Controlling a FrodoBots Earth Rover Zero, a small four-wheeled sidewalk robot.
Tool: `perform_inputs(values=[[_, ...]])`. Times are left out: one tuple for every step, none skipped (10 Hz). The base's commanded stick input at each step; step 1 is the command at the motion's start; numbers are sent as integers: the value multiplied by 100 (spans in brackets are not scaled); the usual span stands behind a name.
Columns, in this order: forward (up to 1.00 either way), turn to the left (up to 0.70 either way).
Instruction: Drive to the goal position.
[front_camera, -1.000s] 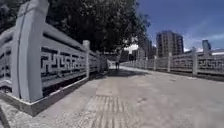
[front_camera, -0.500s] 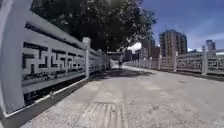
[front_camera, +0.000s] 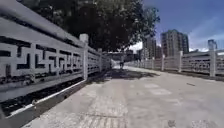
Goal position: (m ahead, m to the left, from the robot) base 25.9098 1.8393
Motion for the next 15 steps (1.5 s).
perform_inputs(values=[[70, -14], [70, -14], [70, -2], [70, 0], [70, 0], [70, 0], [70, 0], [70, 0], [70, 0], [70, 0], [70, 0], [70, 0], [70, 0], [70, 0], [70, 0]])
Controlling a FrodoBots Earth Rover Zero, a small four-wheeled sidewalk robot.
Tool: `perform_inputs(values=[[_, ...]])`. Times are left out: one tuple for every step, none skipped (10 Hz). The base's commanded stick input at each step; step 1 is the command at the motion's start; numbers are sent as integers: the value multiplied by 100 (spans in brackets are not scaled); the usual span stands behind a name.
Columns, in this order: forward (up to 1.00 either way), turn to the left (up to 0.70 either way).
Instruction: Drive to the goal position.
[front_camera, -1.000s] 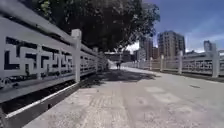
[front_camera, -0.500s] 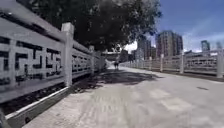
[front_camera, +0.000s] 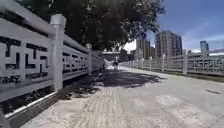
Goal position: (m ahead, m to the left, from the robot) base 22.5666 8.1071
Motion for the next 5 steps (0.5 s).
perform_inputs(values=[[70, 0], [70, 0], [70, 0], [70, 0], [70, 0]])
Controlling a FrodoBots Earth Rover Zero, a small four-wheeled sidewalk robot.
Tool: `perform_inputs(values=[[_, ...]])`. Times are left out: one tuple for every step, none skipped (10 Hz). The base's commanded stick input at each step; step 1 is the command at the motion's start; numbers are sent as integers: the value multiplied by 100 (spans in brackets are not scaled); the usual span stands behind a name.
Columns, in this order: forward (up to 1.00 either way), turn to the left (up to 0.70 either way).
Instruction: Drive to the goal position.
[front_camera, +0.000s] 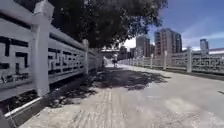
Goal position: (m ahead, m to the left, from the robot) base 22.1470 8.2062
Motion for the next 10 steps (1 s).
perform_inputs(values=[[70, 0], [70, 0], [70, 0], [70, 0], [70, 0], [70, 0], [70, 0], [70, 0], [70, 0], [70, 0]])
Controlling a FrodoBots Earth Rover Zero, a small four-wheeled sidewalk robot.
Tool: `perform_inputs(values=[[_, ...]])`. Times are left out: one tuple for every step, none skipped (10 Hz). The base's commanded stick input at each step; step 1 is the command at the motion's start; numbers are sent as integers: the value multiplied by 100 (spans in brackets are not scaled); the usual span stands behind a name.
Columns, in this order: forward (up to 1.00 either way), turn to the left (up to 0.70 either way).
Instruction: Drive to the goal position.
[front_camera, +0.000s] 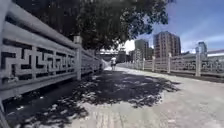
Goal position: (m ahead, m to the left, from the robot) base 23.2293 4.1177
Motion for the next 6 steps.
perform_inputs(values=[[70, 0], [70, 0], [70, 0], [70, 0], [70, 0], [70, 0]])
